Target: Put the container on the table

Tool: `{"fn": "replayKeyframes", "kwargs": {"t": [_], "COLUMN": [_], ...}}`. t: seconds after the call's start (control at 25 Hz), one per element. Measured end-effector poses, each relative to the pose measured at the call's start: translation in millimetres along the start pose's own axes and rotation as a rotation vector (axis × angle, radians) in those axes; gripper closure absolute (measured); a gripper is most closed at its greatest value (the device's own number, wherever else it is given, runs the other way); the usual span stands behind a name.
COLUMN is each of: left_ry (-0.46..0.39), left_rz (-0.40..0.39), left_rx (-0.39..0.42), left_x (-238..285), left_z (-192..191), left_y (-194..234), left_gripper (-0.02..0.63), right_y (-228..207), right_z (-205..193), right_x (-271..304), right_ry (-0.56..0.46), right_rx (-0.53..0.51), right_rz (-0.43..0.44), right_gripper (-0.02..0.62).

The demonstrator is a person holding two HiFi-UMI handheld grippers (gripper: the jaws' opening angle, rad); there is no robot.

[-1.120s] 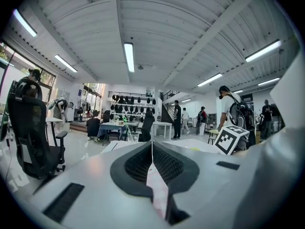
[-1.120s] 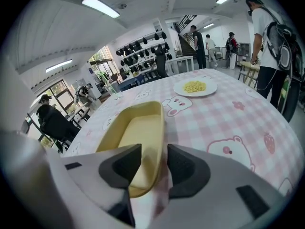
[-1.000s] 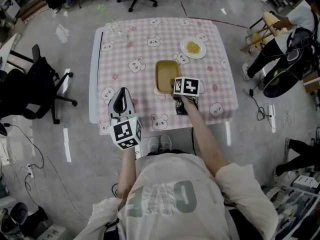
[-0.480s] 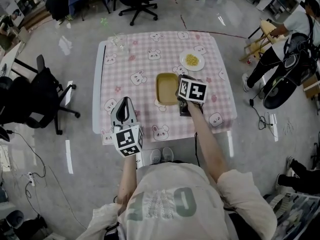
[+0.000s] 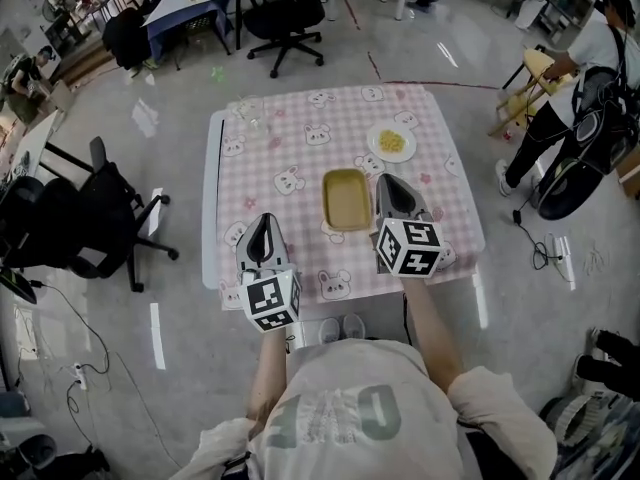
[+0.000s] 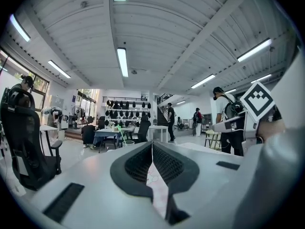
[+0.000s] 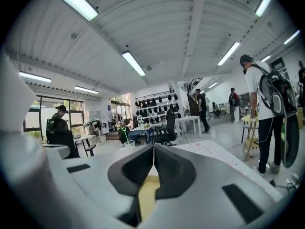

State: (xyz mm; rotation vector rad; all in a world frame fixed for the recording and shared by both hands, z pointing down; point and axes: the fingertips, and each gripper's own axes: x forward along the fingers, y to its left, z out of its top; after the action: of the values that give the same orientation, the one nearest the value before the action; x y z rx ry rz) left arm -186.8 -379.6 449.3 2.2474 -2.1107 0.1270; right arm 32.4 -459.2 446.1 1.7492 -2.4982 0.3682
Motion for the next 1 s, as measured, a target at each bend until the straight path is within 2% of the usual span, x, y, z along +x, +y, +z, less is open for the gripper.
{"fn": "replayKeyframes", "kwargs": {"t": [0.12, 0.2, 0.32, 0.48, 1.0], "left_ry": [-0.016, -0.022, -0.028, -0.029, -0.038], "left_rz": [-0.007, -0.015, -0.022, -0.026, -0.028], "left_rx": [0.01, 0.022, 0.03, 0.034, 0.026], "left_x": [-1, -4, -8, -13, -11], "left_z": [5, 5, 2, -1, 7], "left_y": [-7, -13, -17, -19, -20], "left_gripper": [0.578, 0.578, 0.578, 0.578, 0.577], "right_y": [7, 6, 1, 3, 9], "right_z": [5, -1, -24, -46, -32], "right_x": [-26, -43, -58, -66, -62], "right_ry": [-0.064, -0.079, -0.066, -0.032, -0.06], "right_rx": [-0.093, -0.119, -0.075, -0.054, -0.057], "right_rz": [0.0, -0.013, -0.035, -0.023, 0.004], "right_gripper": [0.565, 0.565, 0.566, 0.566, 0.566]}}
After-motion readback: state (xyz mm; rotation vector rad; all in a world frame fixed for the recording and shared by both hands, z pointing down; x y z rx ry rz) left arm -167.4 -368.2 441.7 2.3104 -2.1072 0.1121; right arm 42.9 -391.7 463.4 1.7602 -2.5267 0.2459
